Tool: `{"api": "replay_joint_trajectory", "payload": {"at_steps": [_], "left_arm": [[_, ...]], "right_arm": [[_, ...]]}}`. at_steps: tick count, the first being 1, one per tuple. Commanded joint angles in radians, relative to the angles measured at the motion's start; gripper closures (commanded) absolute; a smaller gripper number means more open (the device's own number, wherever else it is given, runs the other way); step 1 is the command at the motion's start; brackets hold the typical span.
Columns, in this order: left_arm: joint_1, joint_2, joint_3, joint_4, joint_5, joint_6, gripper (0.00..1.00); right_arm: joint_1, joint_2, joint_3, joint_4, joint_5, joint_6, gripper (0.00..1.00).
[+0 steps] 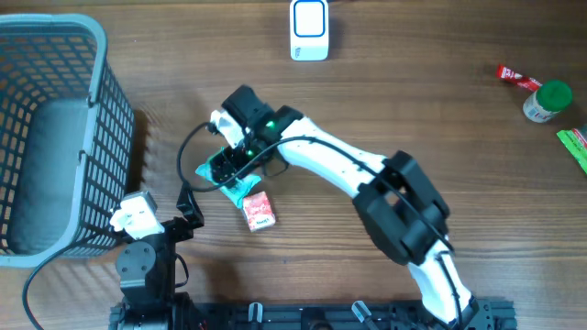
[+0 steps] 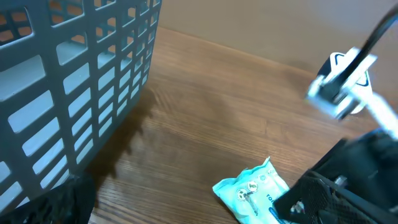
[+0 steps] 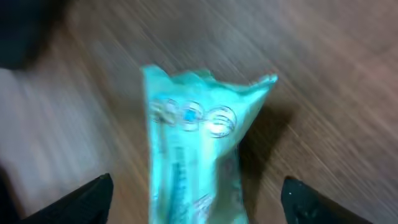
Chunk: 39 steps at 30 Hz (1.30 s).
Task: Scan the item barcode
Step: 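Reach the right gripper to the teal wipes pack and grasp it, then lift the wipes pack and hold it at the scanner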
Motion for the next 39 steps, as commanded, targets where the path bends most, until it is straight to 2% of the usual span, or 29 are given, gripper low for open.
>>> {"api": "replay_joint_trajectory", "payload": {"at_steps": [1,2,4,5,7,9,11,12,14,15,20,21,30,33,36,39], "left_arm": [[0.004,-0.003,-0.003,0.004,-0.016,0.019,0.00],[0.004,-0.003,-0.003,0.004,-0.016,0.019,0.00],[0.004,-0.003,-0.003,0.004,-0.016,0.019,0.00],[0.004,-0.003,-0.003,0.004,-0.016,0.019,0.00],[0.004,-0.003,-0.003,0.004,-0.016,0.019,0.00],[0.004,-0.003,-0.003,0.004,-0.016,0.019,0.00],[0.004,-0.003,-0.003,0.004,-0.016,0.019,0.00],[0.004,-0.003,-0.003,0.004,-0.016,0.019,0.00],[0.004,-0.003,-0.003,0.004,-0.016,0.019,0.00],[0.004,-0.003,-0.003,0.004,-0.016,0.019,0.00],[0.004,-0.003,-0.003,0.004,-0.016,0.019,0.00],[0.004,-0.003,-0.003,0.004,-0.016,0.019,0.00],[0.004,-0.003,-0.003,0.004,-0.016,0.019,0.00],[0.004,-0.003,-0.003,0.004,-0.016,0.019,0.00],[0.004,-0.003,-0.003,0.004,-0.016,0.019,0.00],[0.004,-0.003,-0.003,0.004,-0.016,0.019,0.00]], "right_arm": [[-0.008,0.055,-0.007,0.005,0.010,-0.010,0.35],[-0.011,0.053,-0.006,0.006,0.010,0.010,0.44],[-0.026,0.051,-0.005,0.008,0.009,0.104,0.81],[-0.047,0.048,-0.004,-0.008,-0.015,0.247,0.96],[-0.103,0.022,-0.003,-0.053,-0.165,0.439,0.96],[-0.183,-0.007,-0.003,-0.083,-0.372,0.714,0.95],[-0.280,-0.014,-0.003,-0.097,-0.697,1.056,0.96],[-0.312,-0.014,-0.003,-0.097,-0.801,1.123,0.96],[-0.369,-0.014,-0.003,-0.098,-0.884,1.263,0.96],[-0.395,-0.014,-0.003,-0.097,-0.901,1.422,0.95],[-0.407,-0.014,-0.003,-0.097,-0.912,1.926,0.95],[-0.409,-0.014,-0.003,-0.097,-0.907,1.968,0.95],[-0.538,-0.012,-0.003,-0.108,-0.923,1.967,0.96],[-0.614,-0.012,-0.003,-0.236,-0.905,1.968,0.95],[-0.686,-0.012,-0.003,-0.476,-0.826,1.937,0.95],[-0.723,-0.012,-0.003,-0.656,-0.712,1.851,0.95]]}}
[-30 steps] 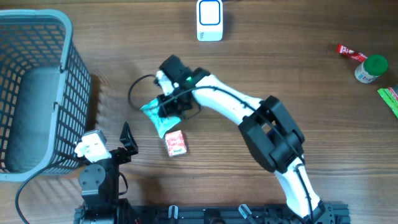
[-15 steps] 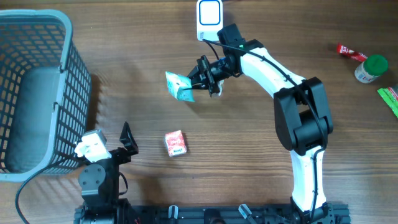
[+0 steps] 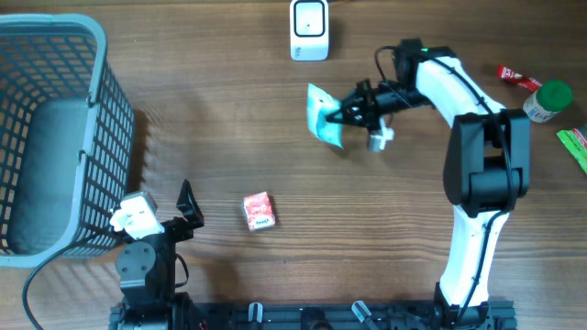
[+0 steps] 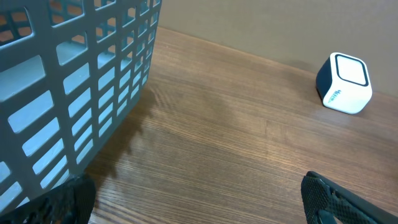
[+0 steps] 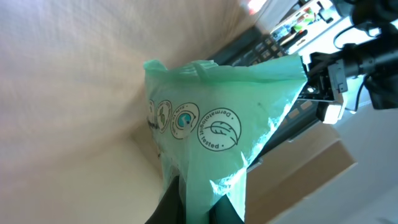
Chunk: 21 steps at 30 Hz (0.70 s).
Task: Scan the item barcode
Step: 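Lift the wipes pack and hold it at the scanner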
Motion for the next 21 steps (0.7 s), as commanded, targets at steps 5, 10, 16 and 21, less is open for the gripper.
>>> {"api": "replay_joint_trajectory", "payload": {"at_steps": [5,10,16,21], "left_arm": [[0.004,-0.003,-0.003,0.004,-0.016,0.019,0.00],[0.004,-0.003,-0.003,0.004,-0.016,0.019,0.00],[0.004,-0.003,-0.003,0.004,-0.016,0.019,0.00],[0.004,-0.003,-0.003,0.004,-0.016,0.019,0.00]], "right_arm": [[-0.036,-0.042,0.000,-0.134,0.037,-0.319,0.95],[-0.019,-0.050,0.008,-0.027,0.015,-1.121,0.96],[0.034,-0.087,0.148,0.210,0.400,-1.064,0.95],[0.133,-0.087,0.156,0.692,0.571,-0.962,0.95]]}}
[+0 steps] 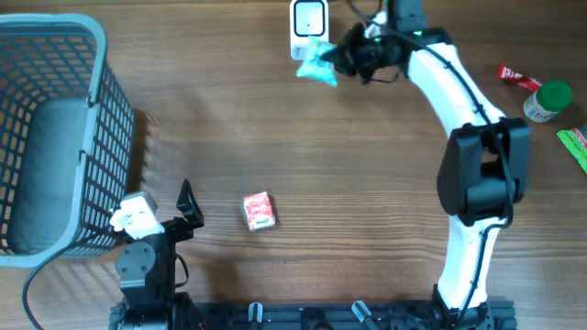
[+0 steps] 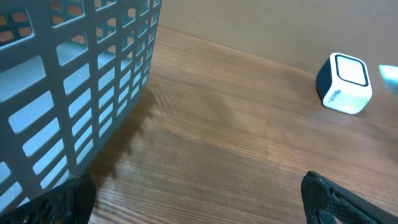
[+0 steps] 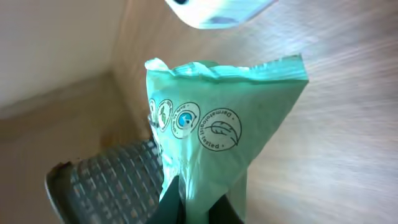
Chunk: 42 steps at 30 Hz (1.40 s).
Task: Scan the item barcode
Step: 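Lift the wipes pack and hold it at the scanner, then carry the wipes pack right and set it down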
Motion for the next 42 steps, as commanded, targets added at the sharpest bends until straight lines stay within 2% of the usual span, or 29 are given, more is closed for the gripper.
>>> {"api": "replay_joint_trajectory", "payload": {"at_steps": [1,6,10,13,17,19,21,24,25,27,28,31,34,37,41,42], "left_arm": [[0.004,-0.003,-0.003,0.004,-0.016,0.019,0.00],[0.004,-0.003,-0.003,0.004,-0.016,0.019,0.00],[0.004,-0.003,-0.003,0.004,-0.016,0.019,0.00],[0.004,-0.003,-0.003,0.004,-0.016,0.019,0.00],[0.004,-0.003,-0.003,0.004,-0.016,0.019,0.00],[0.004,-0.003,-0.003,0.004,-0.016,0.019,0.00],[0.004,-0.003,-0.003,0.004,-0.016,0.019,0.00],[0.004,-0.003,-0.003,0.004,-0.016,0.019,0.00],[0.004,-0.003,-0.003,0.004,-0.016,0.019,0.00],[0.004,-0.003,-0.003,0.004,-0.016,0.019,0.00],[0.004,-0.003,-0.003,0.004,-0.016,0.019,0.00],[0.004,-0.003,-0.003,0.004,-0.016,0.019,0.00],[0.004,-0.003,-0.003,0.004,-0.016,0.019,0.00],[0.004,-0.003,-0.003,0.004,-0.016,0.019,0.00],[0.004,-0.003,-0.003,0.004,-0.016,0.019,0.00],[0.004,-0.003,-0.003,0.004,-0.016,0.019,0.00]], "right_arm": [[0.081,-0.035,0.014,0.129,0.210,0.092,0.95],[0.135,-0.029,0.014,0.241,0.499,0.107,0.95],[0.135,0.050,0.014,0.385,0.492,0.233,0.95],[0.135,0.132,0.014,0.478,0.408,0.302,0.95],[0.129,0.167,0.016,0.483,0.414,0.319,0.95],[0.116,0.157,0.027,0.470,0.338,0.316,0.95],[0.081,0.102,0.029,0.363,0.268,0.278,0.95],[0.008,-0.032,0.029,0.029,0.328,0.192,0.95],[-0.042,-0.120,0.029,-0.194,0.459,0.158,0.96],[-0.113,-0.235,0.029,-0.460,0.730,0.159,0.95],[-0.153,-0.274,0.029,-0.557,0.870,0.159,0.96],[-0.287,-0.302,0.023,-0.763,1.122,0.159,0.95],[-0.438,-0.300,-0.074,-0.774,1.233,0.159,0.95],[-0.570,-0.298,-0.217,-0.626,1.254,0.098,0.96],[-0.668,-0.298,-0.303,-0.506,1.243,0.047,0.95],[-0.685,-0.301,-0.293,-0.502,1.223,0.040,0.55]]}}
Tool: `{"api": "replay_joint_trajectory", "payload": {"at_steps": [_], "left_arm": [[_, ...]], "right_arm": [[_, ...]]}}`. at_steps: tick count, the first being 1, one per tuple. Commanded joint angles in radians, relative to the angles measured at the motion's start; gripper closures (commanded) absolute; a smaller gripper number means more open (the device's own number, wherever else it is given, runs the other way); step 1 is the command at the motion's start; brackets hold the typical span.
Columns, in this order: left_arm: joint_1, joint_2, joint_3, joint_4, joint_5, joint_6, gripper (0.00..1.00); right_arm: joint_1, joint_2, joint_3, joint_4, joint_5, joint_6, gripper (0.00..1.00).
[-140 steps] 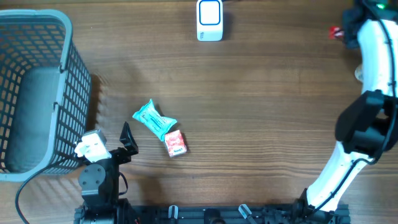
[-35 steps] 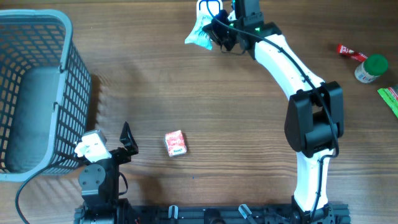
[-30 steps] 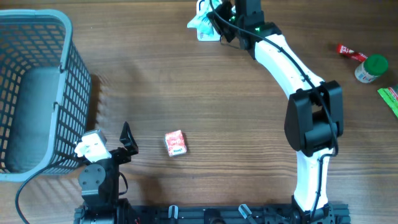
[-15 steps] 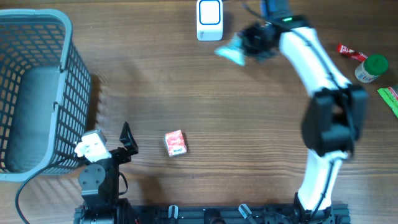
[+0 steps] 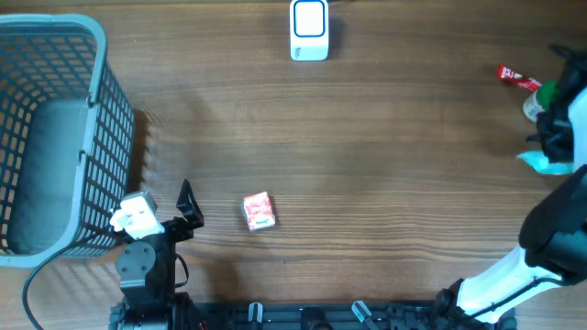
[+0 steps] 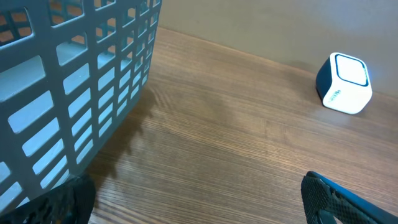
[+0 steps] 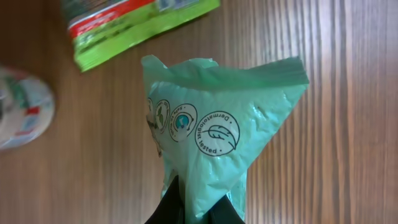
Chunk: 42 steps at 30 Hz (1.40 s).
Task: Scan the item barcode
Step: 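Carry the wipes pack right and set it down, then reach the right gripper to the Kleenex tissue pack and grasp it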
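Note:
The mint-green pouch [image 7: 217,130] with round printed emblems hangs in my right gripper [image 7: 196,202], which is shut on its lower end. Seen from overhead, the pouch [image 5: 539,162] and right gripper [image 5: 553,147] are at the table's far right edge. The white and blue scanner [image 5: 309,29] stands at the back centre, far from the pouch, and appears as scanner [image 6: 344,83] in the left wrist view. My left gripper [image 6: 199,202] rests open and empty at the front left beside the basket. No barcode shows on the pouch.
A grey mesh basket [image 5: 55,137] fills the left side. A small red packet [image 5: 259,211] lies front centre. Near the pouch are a green-capped bottle [image 5: 548,99], a red stick packet [image 5: 518,78] and a green and red packet [image 7: 137,25].
My right gripper, still shut on the green pouch, has moved from beside the scanner at the back centre to the far right edge by the bottle and packets. The left arm is unchanged.
My right gripper was first over the green pouch lying next to the red packet at the front left. Then it held the pouch in the air right of the scanner, then right against the scanner. Now it holds the pouch at the far right.

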Motion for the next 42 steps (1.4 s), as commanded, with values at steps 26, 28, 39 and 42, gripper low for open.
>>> {"api": "replay_joint_trajectory", "payload": {"at_steps": [26,28,39,42], "left_arm": [[0.004,-0.003,-0.003,0.003,-0.016,0.019,0.00],[0.004,-0.003,-0.003,0.003,-0.016,0.019,0.00],[0.004,-0.003,-0.003,0.003,-0.016,0.019,0.00],[0.004,-0.003,-0.003,0.003,-0.016,0.019,0.00]], "right_arm": [[1.140,0.072,0.208,-0.096,-0.530,-0.784,0.00],[1.186,0.090,0.208,-0.079,-0.520,-0.846,0.00],[1.205,0.103,0.063,0.134,-0.681,-1.407,0.18],[1.205,0.104,0.052,0.190,-0.845,-1.482,0.11]]}}
